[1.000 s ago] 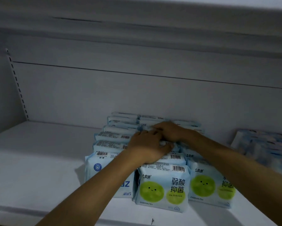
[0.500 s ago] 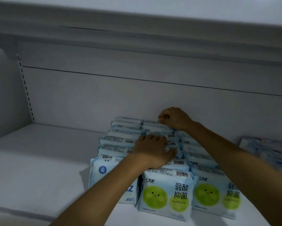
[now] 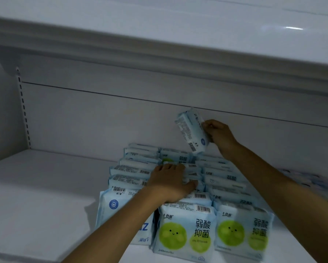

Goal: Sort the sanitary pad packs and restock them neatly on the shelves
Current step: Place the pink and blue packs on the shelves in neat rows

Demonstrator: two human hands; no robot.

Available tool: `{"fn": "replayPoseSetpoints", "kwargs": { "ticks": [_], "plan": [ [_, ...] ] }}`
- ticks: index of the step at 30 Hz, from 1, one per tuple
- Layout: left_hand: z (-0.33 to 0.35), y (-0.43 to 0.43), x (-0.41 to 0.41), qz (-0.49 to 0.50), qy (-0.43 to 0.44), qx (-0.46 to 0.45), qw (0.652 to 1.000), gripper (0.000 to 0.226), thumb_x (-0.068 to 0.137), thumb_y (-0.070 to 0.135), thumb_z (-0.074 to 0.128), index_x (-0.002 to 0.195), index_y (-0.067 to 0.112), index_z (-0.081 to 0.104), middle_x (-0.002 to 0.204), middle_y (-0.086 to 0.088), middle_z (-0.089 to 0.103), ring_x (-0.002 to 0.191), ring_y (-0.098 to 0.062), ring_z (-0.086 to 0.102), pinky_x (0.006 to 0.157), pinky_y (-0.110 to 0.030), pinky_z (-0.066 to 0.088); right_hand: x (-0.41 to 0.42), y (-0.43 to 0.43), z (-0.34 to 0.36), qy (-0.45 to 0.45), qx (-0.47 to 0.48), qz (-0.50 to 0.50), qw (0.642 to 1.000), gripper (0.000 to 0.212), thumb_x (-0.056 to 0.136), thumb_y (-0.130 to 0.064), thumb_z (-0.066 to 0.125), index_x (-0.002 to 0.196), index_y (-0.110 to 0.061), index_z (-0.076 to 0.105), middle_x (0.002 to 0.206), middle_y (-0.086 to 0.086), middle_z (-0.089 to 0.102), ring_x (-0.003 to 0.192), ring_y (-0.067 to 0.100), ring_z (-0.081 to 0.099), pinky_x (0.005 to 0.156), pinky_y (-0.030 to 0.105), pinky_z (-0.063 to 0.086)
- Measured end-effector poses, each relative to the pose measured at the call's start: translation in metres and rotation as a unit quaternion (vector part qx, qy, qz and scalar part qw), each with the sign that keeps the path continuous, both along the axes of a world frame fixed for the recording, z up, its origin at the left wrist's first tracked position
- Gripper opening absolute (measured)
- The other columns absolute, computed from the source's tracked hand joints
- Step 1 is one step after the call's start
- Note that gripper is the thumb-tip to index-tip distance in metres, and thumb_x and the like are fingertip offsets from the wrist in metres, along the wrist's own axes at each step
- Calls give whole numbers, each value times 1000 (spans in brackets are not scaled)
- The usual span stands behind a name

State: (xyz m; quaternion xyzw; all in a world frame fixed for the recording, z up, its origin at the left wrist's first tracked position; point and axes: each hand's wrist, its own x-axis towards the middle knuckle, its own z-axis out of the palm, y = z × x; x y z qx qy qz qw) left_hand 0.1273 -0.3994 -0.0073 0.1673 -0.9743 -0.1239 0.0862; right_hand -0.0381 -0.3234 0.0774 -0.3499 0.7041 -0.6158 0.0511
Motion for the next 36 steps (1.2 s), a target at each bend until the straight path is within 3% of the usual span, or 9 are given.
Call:
{"fn": "replayPoseSetpoints", "kwargs": {
  "ticks": [3,8,14,21,24,28,30,32,36],
  "plan": [
    [-4,-2,-3,5,25,28,999,79,88,69,37,150,23,22,149,-3,40,135,-24,37,113,-41,27,10,12,-6,-22,69,53,996,26,96,-3,50,79,-17,65,80,-1,63,70,11,56,58,18,47],
    [-6,-4,-3,7,21,21,1000,72,86,71,35,136,21,48,137,-2,53,123,-22,49,104,-40,39,28,11,-37,216,160,10,963,3,88,-12,68,88,-14,65,87,-2,65,79,11,59,74,25,47],
    [-2,-1,-1,9,19,4,1000,69,92,65,33,147,23,33,151,-4,38,135,-25,36,111,-39,29,48,22,-23,254,333,150,895,51,76,-42,77,119,-23,57,112,-9,61,99,8,59,85,26,50],
    [-1,0,0,3,-2,-26,1000,68,94,65,29,151,28,24,156,-1,26,144,-22,17,115,-39,15,4,2,12,201,66,22,977,20,88,-17,69,101,-13,54,99,5,60,86,19,57,73,29,48],
    [-2,-1,0,2,-4,-34,999,68,94,64,28,151,27,24,156,-2,25,144,-22,18,114,-39,16,-3,-11,5,157,112,64,979,13,90,-18,66,99,-13,59,96,7,60,84,18,56,72,28,47],
    [-3,0,1,3,-11,-40,999,68,94,65,28,151,28,23,157,-1,24,143,-23,20,114,-40,17,-3,-20,-50,273,424,78,860,18,96,-20,56,78,-18,56,79,-4,51,80,15,51,64,25,38],
    [-3,0,1,3,-14,-41,999,67,94,64,28,151,28,23,157,-1,24,142,-22,21,114,-39,17,-6,-19,-66,312,450,48,836,28,97,-17,53,69,-20,51,74,-5,49,86,16,53,60,25,36],
    [-2,0,0,2,-12,-42,999,67,94,64,27,150,28,24,157,-1,24,142,-22,21,114,-39,17,-10,-17,-67,307,398,28,864,6,92,-20,62,95,-15,64,95,1,61,98,21,58,71,28,46],
    [-2,0,-1,4,-14,-45,999,67,94,64,27,150,28,26,157,-1,25,142,-23,21,113,-40,17,-3,-18,-61,224,322,89,916,53,86,-24,72,132,-17,46,118,1,56,105,21,56,88,34,49]
  ]
}}
